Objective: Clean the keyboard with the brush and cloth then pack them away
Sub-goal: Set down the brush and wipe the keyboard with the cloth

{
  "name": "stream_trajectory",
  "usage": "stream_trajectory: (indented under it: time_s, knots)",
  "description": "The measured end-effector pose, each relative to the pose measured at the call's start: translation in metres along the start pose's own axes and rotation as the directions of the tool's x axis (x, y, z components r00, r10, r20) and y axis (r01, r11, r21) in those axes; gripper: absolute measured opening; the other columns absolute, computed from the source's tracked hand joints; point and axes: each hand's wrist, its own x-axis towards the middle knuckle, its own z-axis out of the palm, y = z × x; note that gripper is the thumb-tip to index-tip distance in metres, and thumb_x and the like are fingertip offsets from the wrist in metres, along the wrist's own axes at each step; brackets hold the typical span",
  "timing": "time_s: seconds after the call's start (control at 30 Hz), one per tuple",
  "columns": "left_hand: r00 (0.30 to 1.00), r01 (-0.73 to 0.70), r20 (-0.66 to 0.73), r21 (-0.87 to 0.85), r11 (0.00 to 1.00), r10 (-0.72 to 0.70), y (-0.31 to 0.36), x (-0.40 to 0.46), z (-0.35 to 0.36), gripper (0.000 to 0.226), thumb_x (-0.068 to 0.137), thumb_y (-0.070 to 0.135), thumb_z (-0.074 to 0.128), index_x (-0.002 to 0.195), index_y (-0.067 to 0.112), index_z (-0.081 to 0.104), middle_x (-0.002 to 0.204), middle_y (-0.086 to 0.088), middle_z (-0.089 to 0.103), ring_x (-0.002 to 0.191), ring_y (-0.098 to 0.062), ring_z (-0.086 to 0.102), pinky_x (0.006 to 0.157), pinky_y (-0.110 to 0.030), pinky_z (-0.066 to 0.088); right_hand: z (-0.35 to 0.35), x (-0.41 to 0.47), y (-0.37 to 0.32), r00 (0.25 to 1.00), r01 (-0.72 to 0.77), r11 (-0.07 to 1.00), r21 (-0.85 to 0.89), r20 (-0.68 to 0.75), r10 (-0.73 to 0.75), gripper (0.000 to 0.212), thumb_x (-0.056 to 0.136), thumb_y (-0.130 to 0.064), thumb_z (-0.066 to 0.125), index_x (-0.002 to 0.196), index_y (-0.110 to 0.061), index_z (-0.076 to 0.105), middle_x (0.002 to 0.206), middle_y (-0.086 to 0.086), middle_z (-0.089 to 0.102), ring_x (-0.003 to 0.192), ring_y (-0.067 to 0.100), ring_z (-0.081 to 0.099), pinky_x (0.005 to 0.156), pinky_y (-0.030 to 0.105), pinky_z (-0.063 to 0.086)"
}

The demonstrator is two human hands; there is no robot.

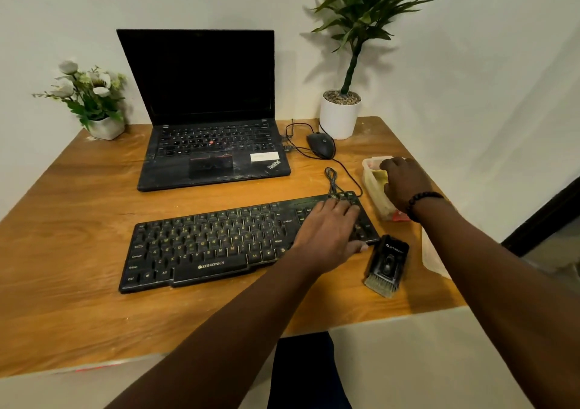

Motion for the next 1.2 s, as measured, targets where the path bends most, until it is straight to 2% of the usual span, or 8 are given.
stream_trajectory:
  time_s: [0.37, 0.47, 0.57, 0.67, 0.9, 0.97, 1.07, 1.2]
  knots:
    - [0.997, 0.046, 0.062, 0.026, 0.999, -0.048, -0.033, -0.017, 0.002, 0.102, 0.082, 0.082, 0.046, 0.153, 0.011, 0.030, 0.155, -0.008, 0.034, 0.140, -0.024, 0.029, 0.116, -0.038, 0.019, 0.011, 0.035, 0.003, 0.965, 0.052, 0.967, -0.249, 0.262, 0.016, 0.045, 0.096, -0.023, 0.047, 0.138, -0.010, 0.040, 0.138, 0.017, 0.047, 0.126, 0.034, 0.041, 0.101, 0.041, 0.040]
    - [0.996, 0.058, 0.066, 0.024, 0.998, -0.059, -0.037, -0.022, 0.001, 0.098, 0.085, 0.080, 0.043, 0.153, 0.011, 0.030, 0.156, -0.008, 0.033, 0.141, -0.024, 0.027, 0.117, -0.038, 0.018, 0.008, 0.038, 0.002, 0.966, 0.118, 0.956, -0.270, 0.255, -0.047, 0.043, 0.091, -0.016, 0.056, 0.134, -0.012, 0.050, 0.140, 0.014, 0.039, 0.128, 0.033, 0.036, 0.103, 0.040, 0.041]
    - [0.996, 0.064, 0.056, 0.037, 0.997, -0.066, -0.042, -0.025, 0.000, 0.092, 0.089, 0.076, 0.039, 0.153, 0.011, 0.031, 0.155, -0.008, 0.035, 0.140, -0.024, 0.029, 0.116, -0.038, 0.020, 0.006, 0.038, 0.000, 0.964, 0.144, 0.949, -0.282, 0.257, -0.070, 0.047, 0.090, -0.017, 0.058, 0.135, -0.019, 0.047, 0.137, 0.009, 0.049, 0.126, 0.031, 0.042, 0.103, 0.042, 0.041]
    - [0.996, 0.069, 0.053, 0.044, 0.997, -0.072, -0.048, -0.025, -0.002, 0.090, 0.091, 0.075, 0.033, 0.152, 0.010, 0.031, 0.154, -0.009, 0.036, 0.139, -0.024, 0.030, 0.115, -0.037, 0.023, 0.003, 0.041, 0.001, 0.978, 0.067, 0.975, -0.212, 0.205, -0.022, 0.027, 0.094, -0.020, 0.048, 0.120, -0.024, 0.045, 0.122, 0.014, 0.057, 0.114, 0.033, 0.048, 0.102, 0.043, 0.037]
    - [0.972, 0.179, 0.137, 0.094, 0.979, -0.191, -0.057, -0.030, -0.007, 0.115, 0.074, 0.091, 0.040, 0.155, 0.012, 0.021, 0.158, -0.013, 0.026, 0.143, -0.032, 0.023, 0.118, -0.052, 0.012, -0.009, 0.054, -0.001, 0.966, 0.167, 0.888, -0.429, 0.252, -0.061, 0.040, 0.095, -0.040, 0.043, 0.129, -0.023, 0.056, 0.124, 0.007, 0.057, 0.120, 0.028, 0.043, 0.098, 0.040, 0.040]
    - [0.948, 0.230, 0.207, 0.078, 0.970, -0.242, -0.060, -0.031, -0.010, 0.125, 0.067, 0.093, 0.047, 0.157, 0.013, 0.012, 0.162, -0.015, 0.015, 0.147, -0.035, 0.014, 0.119, -0.057, 0.004, -0.023, 0.054, 0.004, 0.974, 0.094, 0.948, -0.304, 0.226, -0.024, 0.045, 0.091, -0.045, 0.049, 0.129, -0.022, 0.055, 0.126, 0.010, 0.056, 0.119, 0.031, 0.046, 0.096, 0.040, 0.040]
    - [0.910, 0.248, 0.337, 0.023, 0.969, -0.241, -0.067, -0.033, -0.014, 0.136, 0.063, 0.089, 0.058, 0.158, 0.014, -0.003, 0.165, -0.017, -0.006, 0.151, -0.038, -0.007, 0.119, -0.057, -0.008, -0.047, 0.045, 0.019, 0.982, -0.140, 0.983, 0.119, 0.141, 0.123, 0.048, 0.090, -0.042, 0.057, 0.130, -0.016, 0.053, 0.124, 0.018, 0.059, 0.116, 0.038, 0.052, 0.094, 0.041, 0.042]
    - [0.892, 0.270, 0.379, -0.012, 0.963, -0.245, -0.076, -0.042, -0.016, 0.141, 0.060, 0.087, 0.065, 0.157, 0.014, -0.008, 0.165, -0.017, -0.011, 0.150, -0.037, -0.014, 0.117, -0.053, -0.013, -0.065, 0.016, 0.039, 0.919, -0.175, 0.728, 0.663, -0.154, 0.362, 0.030, 0.085, -0.035, 0.059, 0.102, -0.010, 0.060, 0.100, 0.018, 0.063, 0.092, 0.032, 0.056, 0.079, 0.041, 0.044]
